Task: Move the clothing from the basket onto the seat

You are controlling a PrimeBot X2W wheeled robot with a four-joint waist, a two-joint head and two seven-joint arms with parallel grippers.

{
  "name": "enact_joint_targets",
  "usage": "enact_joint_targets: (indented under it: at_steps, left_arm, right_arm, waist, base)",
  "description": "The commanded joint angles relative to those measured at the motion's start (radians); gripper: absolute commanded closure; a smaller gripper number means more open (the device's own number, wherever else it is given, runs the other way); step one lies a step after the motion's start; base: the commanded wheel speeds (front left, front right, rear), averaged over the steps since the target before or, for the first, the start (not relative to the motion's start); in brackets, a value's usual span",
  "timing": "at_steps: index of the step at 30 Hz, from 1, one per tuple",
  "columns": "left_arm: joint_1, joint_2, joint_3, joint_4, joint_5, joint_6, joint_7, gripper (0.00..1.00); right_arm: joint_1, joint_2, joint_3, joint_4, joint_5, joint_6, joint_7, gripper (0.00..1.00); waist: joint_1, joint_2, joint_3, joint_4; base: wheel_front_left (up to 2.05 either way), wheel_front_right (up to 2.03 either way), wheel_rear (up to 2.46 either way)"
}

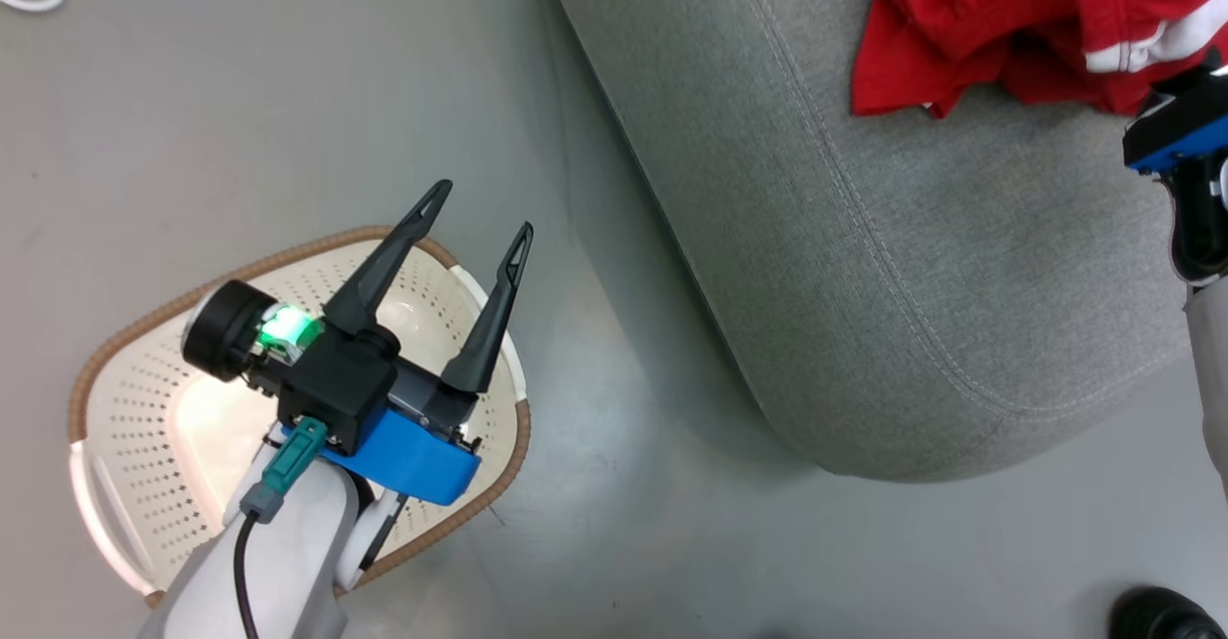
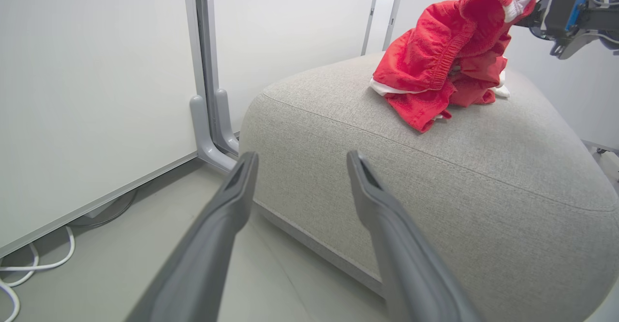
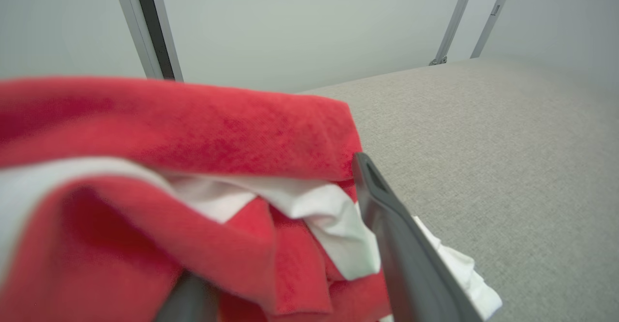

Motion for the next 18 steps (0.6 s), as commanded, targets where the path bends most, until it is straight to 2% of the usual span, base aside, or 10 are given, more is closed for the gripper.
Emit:
enact_joint_targets:
  at_steps: [1,18]
  left_arm:
    - [0.009,-0.011,0.003,0.013,-0.007,0.004,-0.006,0.00]
    - [0.144,-0.132,0.063,0.052,-0.029,-0.014,-0.010,0.00]
  right_arm:
    - [0.029,-0.014,0.009,-0.008,0.005,0.000,-0.003,0.00]
    - [0.295,-0.074,0.087,-0.103,0.046,0.000,-0.003,0.00]
  waist:
    - [0.0000,0.0000,-0.039,0.017]
    - [0.0000,0.0000,-0.296,0.062]
  base:
    - [0.00,0.00,0.00]
    - [0.00,0.00,0.00]
